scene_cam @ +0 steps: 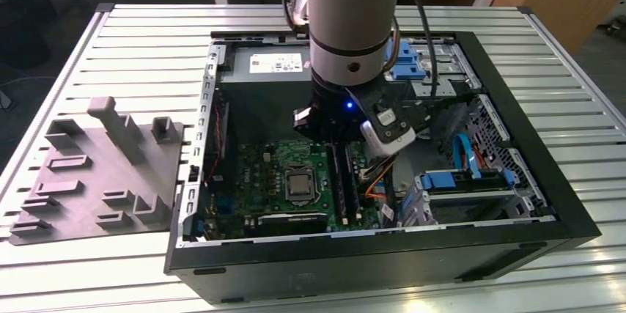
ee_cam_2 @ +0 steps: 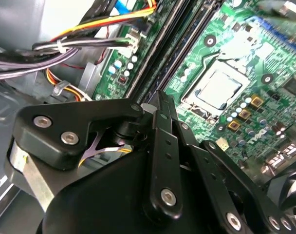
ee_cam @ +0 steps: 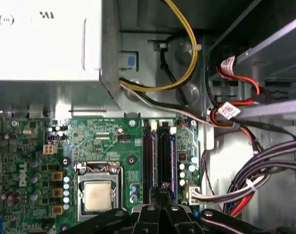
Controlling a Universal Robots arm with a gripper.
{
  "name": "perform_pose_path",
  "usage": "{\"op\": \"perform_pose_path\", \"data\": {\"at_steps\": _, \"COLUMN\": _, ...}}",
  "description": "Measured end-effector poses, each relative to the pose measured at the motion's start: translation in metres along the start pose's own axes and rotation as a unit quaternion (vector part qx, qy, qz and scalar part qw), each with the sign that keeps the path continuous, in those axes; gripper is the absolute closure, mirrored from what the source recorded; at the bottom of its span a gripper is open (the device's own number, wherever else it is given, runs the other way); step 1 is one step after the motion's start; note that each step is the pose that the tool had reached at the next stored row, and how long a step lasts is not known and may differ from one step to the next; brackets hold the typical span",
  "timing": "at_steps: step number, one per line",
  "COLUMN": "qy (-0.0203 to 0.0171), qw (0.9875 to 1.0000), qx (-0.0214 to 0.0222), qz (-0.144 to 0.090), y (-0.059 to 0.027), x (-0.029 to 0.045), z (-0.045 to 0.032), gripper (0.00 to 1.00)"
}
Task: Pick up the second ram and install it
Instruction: 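Press down the second ram until it locks into place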
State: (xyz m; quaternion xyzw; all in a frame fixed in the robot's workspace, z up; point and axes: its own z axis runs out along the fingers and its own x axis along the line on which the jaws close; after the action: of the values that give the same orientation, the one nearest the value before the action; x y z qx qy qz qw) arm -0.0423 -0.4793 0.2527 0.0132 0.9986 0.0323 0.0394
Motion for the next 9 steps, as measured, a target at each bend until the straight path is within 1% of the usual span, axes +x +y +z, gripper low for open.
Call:
{"op": "perform_pose_path", "data": {"at_steps": 5, "qy": 0.0000, "qw": 1.0000, "qx": 0.0000, "qz": 0.000, "y": 0.0091, "x": 0.0004, "z": 0.0014, "gripper": 0.90}}
{"op": "perform_pose_path", "data": {"at_steps": 9, "qy": 0.0000, "qw": 1.0000, "qx": -0.0001, "qz": 0.000, "y": 0.0134, "x": 0.0009, "z": 0.0063, "gripper": 0.90}}
